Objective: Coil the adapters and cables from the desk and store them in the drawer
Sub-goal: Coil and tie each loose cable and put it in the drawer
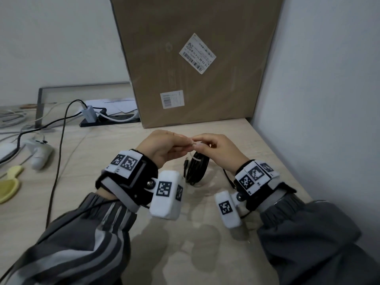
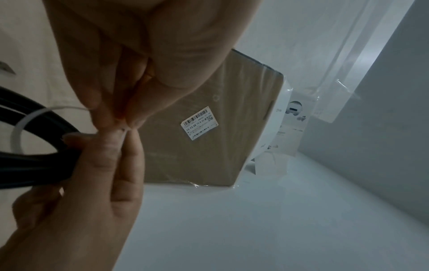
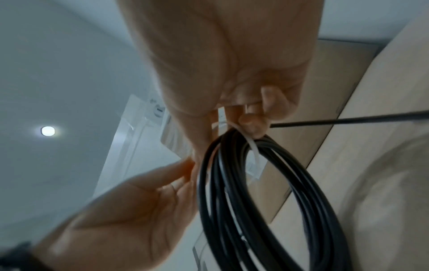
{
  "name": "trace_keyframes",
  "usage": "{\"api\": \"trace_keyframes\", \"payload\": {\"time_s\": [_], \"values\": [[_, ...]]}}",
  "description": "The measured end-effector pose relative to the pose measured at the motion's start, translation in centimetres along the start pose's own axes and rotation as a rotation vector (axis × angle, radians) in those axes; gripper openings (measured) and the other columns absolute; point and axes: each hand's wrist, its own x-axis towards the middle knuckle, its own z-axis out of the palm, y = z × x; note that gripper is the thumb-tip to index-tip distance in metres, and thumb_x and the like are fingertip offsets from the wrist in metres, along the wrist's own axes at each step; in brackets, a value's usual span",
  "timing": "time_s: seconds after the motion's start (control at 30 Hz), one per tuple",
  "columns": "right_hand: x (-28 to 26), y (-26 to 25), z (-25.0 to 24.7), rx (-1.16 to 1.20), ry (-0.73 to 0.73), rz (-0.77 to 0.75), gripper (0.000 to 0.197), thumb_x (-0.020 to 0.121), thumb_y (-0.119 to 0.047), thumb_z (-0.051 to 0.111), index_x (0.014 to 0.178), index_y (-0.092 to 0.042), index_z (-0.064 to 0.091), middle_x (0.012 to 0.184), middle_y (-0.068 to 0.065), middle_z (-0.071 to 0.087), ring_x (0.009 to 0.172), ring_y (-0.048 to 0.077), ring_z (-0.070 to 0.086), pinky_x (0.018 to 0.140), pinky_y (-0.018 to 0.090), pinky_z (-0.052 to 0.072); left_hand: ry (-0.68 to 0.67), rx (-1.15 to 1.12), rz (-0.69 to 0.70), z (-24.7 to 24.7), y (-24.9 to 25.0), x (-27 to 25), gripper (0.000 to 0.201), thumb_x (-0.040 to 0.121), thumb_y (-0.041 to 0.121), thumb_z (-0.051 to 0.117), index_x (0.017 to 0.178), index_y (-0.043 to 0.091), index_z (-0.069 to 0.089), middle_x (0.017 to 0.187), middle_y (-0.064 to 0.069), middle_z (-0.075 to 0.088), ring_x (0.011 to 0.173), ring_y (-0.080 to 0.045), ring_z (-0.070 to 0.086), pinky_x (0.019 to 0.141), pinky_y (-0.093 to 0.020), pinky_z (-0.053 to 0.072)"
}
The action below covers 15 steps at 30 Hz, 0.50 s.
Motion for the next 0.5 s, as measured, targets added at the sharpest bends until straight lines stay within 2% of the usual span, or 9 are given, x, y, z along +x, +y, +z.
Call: {"api": "trace_keyframes", "payload": {"time_s": [0.07, 0.13, 0.2, 0.3, 0.37, 0.43, 0.5], "values": [[-0.1, -0.5, 0.2, -0.053, 0.016, -0.018, 0.021, 0.087, -0.026, 0.067, 0.106, -0.020, 0.072, 0.098, -0.008, 0.070, 0.097, 0.006, 0.063, 0.091, 0.029, 0.049, 0.003, 0.012, -0.038, 0.2, 0.5, -0.5, 0.013, 0.086, -0.002, 0.063, 0.098, -0.007, 0.066, 0.072, -0.011, 0.072, 0.061, -0.011, 0.069, 0.056, -0.017, 0.056], [-0.3, -1.2, 0.7, -0.116, 0.055, -0.033, 0.019, 0.081, -0.028, 0.072, 0.101, -0.025, 0.074, 0.089, -0.005, 0.065, 0.087, 0.009, 0.061, 0.082, 0.024, 0.048, 0.014, 0.030, -0.061, 0.5, 0.8, -1.1, 0.007, 0.089, -0.002, 0.061, 0.092, -0.006, 0.065, 0.062, -0.006, 0.070, 0.052, -0.008, 0.066, 0.057, -0.017, 0.057], [-0.5, -1.7, 1.4, -0.112, 0.110, -0.040, 0.015, 0.078, -0.023, 0.075, 0.093, -0.025, 0.076, 0.086, 0.002, 0.062, 0.082, 0.016, 0.060, 0.078, 0.026, 0.047, 0.042, 0.041, -0.072, 0.8, 0.8, -1.6, 0.005, 0.089, 0.000, 0.062, 0.087, -0.003, 0.065, 0.062, -0.005, 0.069, 0.053, -0.007, 0.065, 0.060, -0.018, 0.056], [-0.9, -2.1, 2.2, -0.093, 0.190, -0.042, 0.012, 0.080, -0.017, 0.073, 0.091, -0.018, 0.077, 0.087, 0.008, 0.062, 0.082, 0.020, 0.060, 0.079, 0.033, 0.050, 0.051, 0.038, -0.131, 0.9, 0.8, -2.2, 0.005, 0.089, 0.004, 0.063, 0.089, 0.000, 0.066, 0.081, -0.008, 0.069, 0.072, -0.011, 0.064, 0.062, -0.017, 0.056], [-1.0, -2.1, 2.6, -0.139, 0.210, -0.054, 0.012, 0.083, -0.021, 0.070, 0.092, -0.015, 0.077, 0.088, 0.004, 0.062, 0.083, 0.017, 0.061, 0.080, 0.035, 0.050, 0.086, 0.078, -0.164, 0.9, 0.9, -2.4, 0.007, 0.089, 0.008, 0.065, 0.093, 0.002, 0.064, 0.094, -0.007, 0.065, 0.087, -0.013, 0.060, 0.060, -0.019, 0.053], [-1.0, -2.0, 2.6, -0.203, 0.208, -0.045, 0.016, 0.085, -0.027, 0.068, 0.090, -0.015, 0.077, 0.089, -0.003, 0.062, 0.085, 0.013, 0.061, 0.081, 0.034, 0.050, 0.204, 0.126, -0.117, 0.2, 1.3, -2.4, 0.023, 0.086, 0.013, 0.070, 0.105, 0.001, 0.063, 0.105, -0.006, 0.062, 0.100, -0.015, 0.054, 0.069, -0.025, 0.044], [-1.1, -1.6, 1.8, -0.293, 0.217, -0.016, 0.016, 0.085, -0.031, 0.068, 0.087, -0.018, 0.077, 0.092, -0.007, 0.063, 0.090, 0.014, 0.059, 0.084, 0.034, 0.048, 0.306, 0.123, -0.083, -1.2, 2.2, -2.7, 0.041, 0.085, 0.014, 0.072, 0.121, -0.001, 0.060, 0.115, -0.008, 0.060, 0.101, -0.019, 0.052, 0.078, -0.030, 0.041]]}}
